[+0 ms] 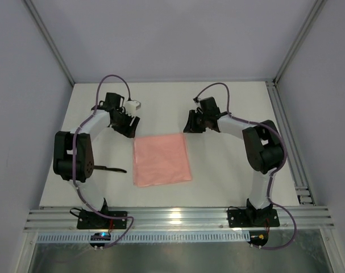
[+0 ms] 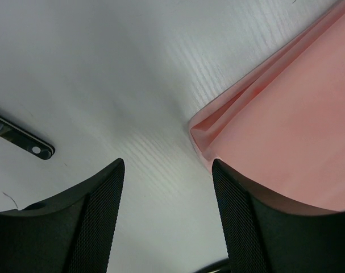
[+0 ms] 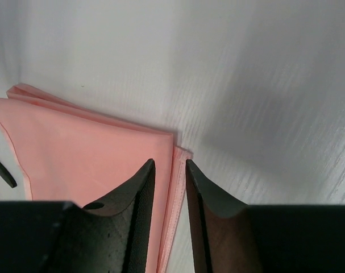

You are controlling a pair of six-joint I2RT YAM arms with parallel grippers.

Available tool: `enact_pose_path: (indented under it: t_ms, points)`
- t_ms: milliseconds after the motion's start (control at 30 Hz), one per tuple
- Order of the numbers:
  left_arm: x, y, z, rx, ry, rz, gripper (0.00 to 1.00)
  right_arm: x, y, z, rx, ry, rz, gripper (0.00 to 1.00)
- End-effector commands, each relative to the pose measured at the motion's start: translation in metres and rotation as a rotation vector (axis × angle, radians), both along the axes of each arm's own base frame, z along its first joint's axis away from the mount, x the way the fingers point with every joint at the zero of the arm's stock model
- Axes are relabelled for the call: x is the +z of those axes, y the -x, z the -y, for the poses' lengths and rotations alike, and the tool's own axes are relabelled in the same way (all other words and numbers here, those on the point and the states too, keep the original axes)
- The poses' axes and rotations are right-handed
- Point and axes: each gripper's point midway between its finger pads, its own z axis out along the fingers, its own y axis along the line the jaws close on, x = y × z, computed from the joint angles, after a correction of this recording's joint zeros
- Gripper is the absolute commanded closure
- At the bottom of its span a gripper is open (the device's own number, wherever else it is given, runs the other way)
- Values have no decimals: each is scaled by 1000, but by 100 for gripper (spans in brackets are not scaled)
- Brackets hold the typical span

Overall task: Fold the napkin into a case and place the utensils inside
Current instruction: Smooth out the lower triangle-folded napkin at the center of the board.

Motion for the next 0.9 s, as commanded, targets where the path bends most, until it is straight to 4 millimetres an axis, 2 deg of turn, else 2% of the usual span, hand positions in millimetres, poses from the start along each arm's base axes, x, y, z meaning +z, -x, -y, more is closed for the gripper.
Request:
enact_pose_path:
  t_ms: [0,100,133,200,333,533,633,667,767,800,867]
  points:
    - [12,12,5,-46,55,3,37,39,-1,-9,49,40,115,68]
    - [3,18,10,-55,83,-32,44,25,8,-21,77,78,90,65]
    - [1,19,10,-51,82,-41,49,20,8,-21,73,85,82,65]
    - [-5,19,9,-49,77,-59,53,9,7,-19,47,101,54,64]
    - [-7,20,15,-63,112,-73,53,1,1,-14,14,142,63,60]
    - [-7,20,23,-68,151,-80,53,-4,1,-13,10,150,58,60]
    - [-10,20,25,-66,155,-85,53,-11,5,-17,25,128,39,62]
    - [-14,19,22,-59,145,-88,54,-11,6,-20,33,113,34,66]
    - [-16,13,22,-51,136,-83,60,-17,6,-23,31,99,19,71]
    - [-16,13,22,-53,137,-86,67,-18,6,-23,30,97,16,72]
    - [-17,11,23,-57,133,-88,75,-21,5,-24,30,95,11,75]
